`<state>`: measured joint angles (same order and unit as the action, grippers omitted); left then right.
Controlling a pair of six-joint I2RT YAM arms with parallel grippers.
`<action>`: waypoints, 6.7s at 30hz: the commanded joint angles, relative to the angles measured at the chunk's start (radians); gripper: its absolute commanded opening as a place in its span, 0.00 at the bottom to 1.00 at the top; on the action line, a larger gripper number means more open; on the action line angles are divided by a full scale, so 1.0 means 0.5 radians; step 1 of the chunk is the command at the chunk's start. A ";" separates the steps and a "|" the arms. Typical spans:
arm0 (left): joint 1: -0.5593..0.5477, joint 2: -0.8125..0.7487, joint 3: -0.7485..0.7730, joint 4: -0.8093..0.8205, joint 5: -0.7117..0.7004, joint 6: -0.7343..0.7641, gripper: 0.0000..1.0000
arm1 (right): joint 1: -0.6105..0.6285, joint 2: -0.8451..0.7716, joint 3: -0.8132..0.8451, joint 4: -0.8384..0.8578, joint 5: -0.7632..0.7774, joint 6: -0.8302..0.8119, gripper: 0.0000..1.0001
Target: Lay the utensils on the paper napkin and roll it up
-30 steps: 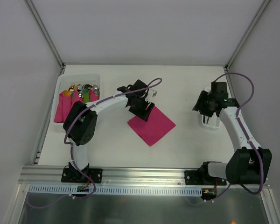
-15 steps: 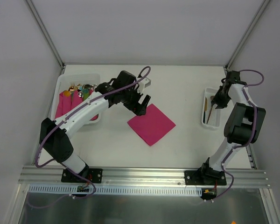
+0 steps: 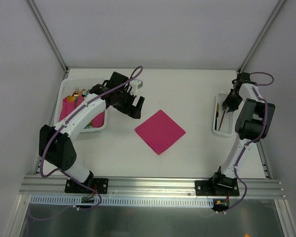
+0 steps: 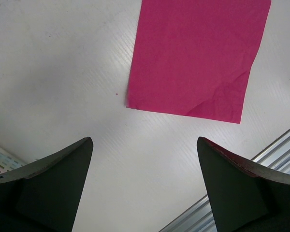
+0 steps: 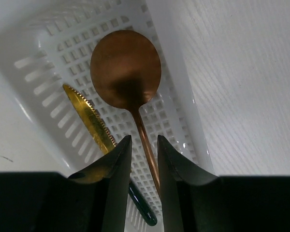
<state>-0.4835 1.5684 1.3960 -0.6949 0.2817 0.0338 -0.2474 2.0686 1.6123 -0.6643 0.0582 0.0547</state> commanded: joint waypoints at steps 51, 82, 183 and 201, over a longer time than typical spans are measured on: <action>0.004 -0.606 -0.384 1.843 1.520 -1.616 0.47 | 1.335 -1.680 -1.454 3.378 -1.623 1.768 0.00; -0.122 -0.514 -0.310 2.037 1.507 -1.703 0.10 | 1.440 -1.557 -1.479 3.633 -1.610 1.922 0.00; -0.515 0.230 0.691 0.141 -0.781 -0.847 0.58 | 0.440 -1.938 -1.268 -0.015 -0.138 0.369 0.60; 0.065 -0.219 0.264 0.141 -0.646 -0.902 0.61 | 0.280 -0.529 -0.543 0.144 0.129 0.658 0.35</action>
<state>-0.4686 1.4879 1.5192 -0.6296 -0.0608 -0.4248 -0.0982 1.7817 1.2957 -0.6102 0.0860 0.3500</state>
